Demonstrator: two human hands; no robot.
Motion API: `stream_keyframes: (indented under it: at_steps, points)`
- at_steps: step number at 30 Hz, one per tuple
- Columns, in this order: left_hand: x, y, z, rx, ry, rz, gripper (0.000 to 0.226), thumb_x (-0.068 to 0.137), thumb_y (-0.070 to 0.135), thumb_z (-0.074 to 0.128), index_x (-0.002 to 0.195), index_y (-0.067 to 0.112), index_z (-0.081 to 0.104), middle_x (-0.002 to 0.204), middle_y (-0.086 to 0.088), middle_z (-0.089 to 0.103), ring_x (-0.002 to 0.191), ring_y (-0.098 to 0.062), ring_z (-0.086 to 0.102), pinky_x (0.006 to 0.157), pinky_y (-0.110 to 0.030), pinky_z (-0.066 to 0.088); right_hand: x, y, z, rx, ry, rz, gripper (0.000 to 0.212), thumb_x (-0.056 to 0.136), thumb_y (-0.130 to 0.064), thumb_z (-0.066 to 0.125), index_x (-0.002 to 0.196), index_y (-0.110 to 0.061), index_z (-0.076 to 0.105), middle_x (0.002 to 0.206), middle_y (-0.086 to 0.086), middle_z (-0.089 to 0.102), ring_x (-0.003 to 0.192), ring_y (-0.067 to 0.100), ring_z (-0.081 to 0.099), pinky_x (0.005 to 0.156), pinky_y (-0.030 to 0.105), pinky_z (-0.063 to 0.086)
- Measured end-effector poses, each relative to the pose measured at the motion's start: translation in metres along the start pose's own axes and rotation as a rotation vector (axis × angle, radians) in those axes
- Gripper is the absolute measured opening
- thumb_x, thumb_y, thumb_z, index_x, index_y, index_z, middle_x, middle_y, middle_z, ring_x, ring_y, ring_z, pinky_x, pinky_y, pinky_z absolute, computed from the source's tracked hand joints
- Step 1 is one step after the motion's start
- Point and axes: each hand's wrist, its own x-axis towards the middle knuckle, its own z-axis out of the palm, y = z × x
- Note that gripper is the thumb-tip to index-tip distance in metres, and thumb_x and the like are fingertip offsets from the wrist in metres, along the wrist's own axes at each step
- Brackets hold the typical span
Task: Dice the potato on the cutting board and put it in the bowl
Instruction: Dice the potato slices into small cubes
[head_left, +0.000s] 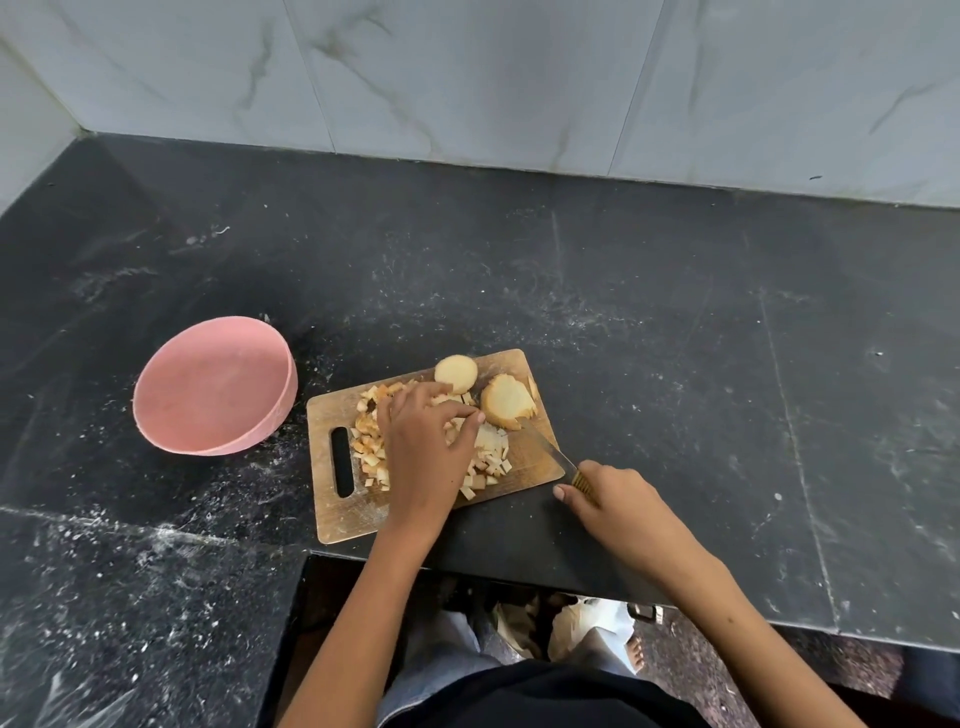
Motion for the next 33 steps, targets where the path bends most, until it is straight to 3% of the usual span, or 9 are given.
stream_keyframes:
  at_steps: [3, 8, 12, 16, 23, 28, 33]
  points:
    - [-0.002, -0.008, -0.012, -0.016, 0.0, 0.033, 0.009, 0.076, 0.023, 0.08, 0.084, 0.021, 0.075, 0.093, 0.006, 0.063, 0.099, -0.016, 0.055, 0.097, -0.041, 0.038, 0.008, -0.006, -0.004, 0.013, 0.058, -0.024, 0.027, 0.095, -0.042, 0.051, 0.087, -0.015, 0.05, 0.079, 0.001, 0.059, 0.073, 0.019, 0.059, 0.066, 0.036, 0.05]
    - [-0.003, -0.019, -0.018, -0.011, -0.035, 0.082, 0.008, 0.08, 0.023, 0.077, 0.087, 0.021, 0.075, 0.089, 0.009, 0.06, 0.093, -0.01, 0.051, 0.084, -0.027, 0.035, 0.035, -0.022, -0.008, 0.116, 0.354, -0.008, 0.031, 0.09, -0.04, 0.061, 0.082, -0.014, 0.047, 0.068, -0.007, 0.053, 0.065, 0.015, 0.055, 0.06, 0.032, 0.045]
    - [0.006, -0.018, -0.019, 0.052, -0.067, 0.162, 0.012, 0.082, 0.026, 0.075, 0.093, 0.022, 0.074, 0.087, 0.011, 0.06, 0.089, -0.008, 0.047, 0.08, -0.026, 0.037, 0.06, -0.032, -0.007, 0.2, 0.5, -0.009, 0.027, 0.085, -0.025, 0.07, 0.081, -0.015, 0.045, 0.079, -0.005, 0.061, 0.073, 0.018, 0.059, 0.067, 0.04, 0.051]
    - [0.028, -0.011, -0.017, 0.121, -0.133, 0.263, 0.021, 0.079, 0.025, 0.078, 0.099, 0.023, 0.075, 0.09, 0.008, 0.064, 0.085, -0.008, 0.044, 0.076, -0.026, 0.034, 0.075, -0.038, 0.001, 0.175, 0.542, 0.001, 0.026, 0.084, -0.021, 0.07, 0.084, -0.016, 0.044, 0.084, -0.003, 0.062, 0.075, 0.018, 0.06, 0.067, 0.039, 0.052]
    - [0.071, 0.001, -0.004, 0.268, -0.421, 0.527, 0.045, 0.08, 0.024, 0.076, 0.124, 0.028, 0.065, 0.116, 0.008, 0.062, 0.104, -0.013, 0.045, 0.086, -0.025, 0.029, 0.083, -0.033, 0.002, 0.192, 0.587, -0.034, 0.021, 0.084, -0.015, 0.07, 0.086, -0.012, 0.049, 0.083, -0.004, 0.066, 0.074, 0.019, 0.062, 0.067, 0.037, 0.052]
    - [0.097, 0.009, 0.002, 0.393, -0.614, 0.725, 0.052, 0.082, 0.031, 0.074, 0.131, 0.032, 0.058, 0.127, 0.01, 0.056, 0.111, -0.013, 0.042, 0.091, -0.027, 0.033, 0.08, -0.025, -0.001, 0.219, 0.505, -0.089, 0.04, 0.071, -0.026, 0.082, 0.08, -0.015, 0.045, 0.078, -0.005, 0.063, 0.067, 0.016, 0.059, 0.062, 0.035, 0.05]
    - [0.108, 0.008, 0.005, 0.409, -0.774, 0.792, 0.047, 0.087, 0.03, 0.069, 0.133, 0.03, 0.057, 0.139, 0.017, 0.051, 0.121, -0.013, 0.041, 0.097, -0.028, 0.03, 0.078, -0.025, -0.001, 0.162, 0.463, -0.114, 0.054, 0.061, -0.037, 0.087, 0.085, -0.014, 0.044, 0.082, -0.009, 0.06, 0.073, 0.015, 0.057, 0.06, 0.034, 0.047]
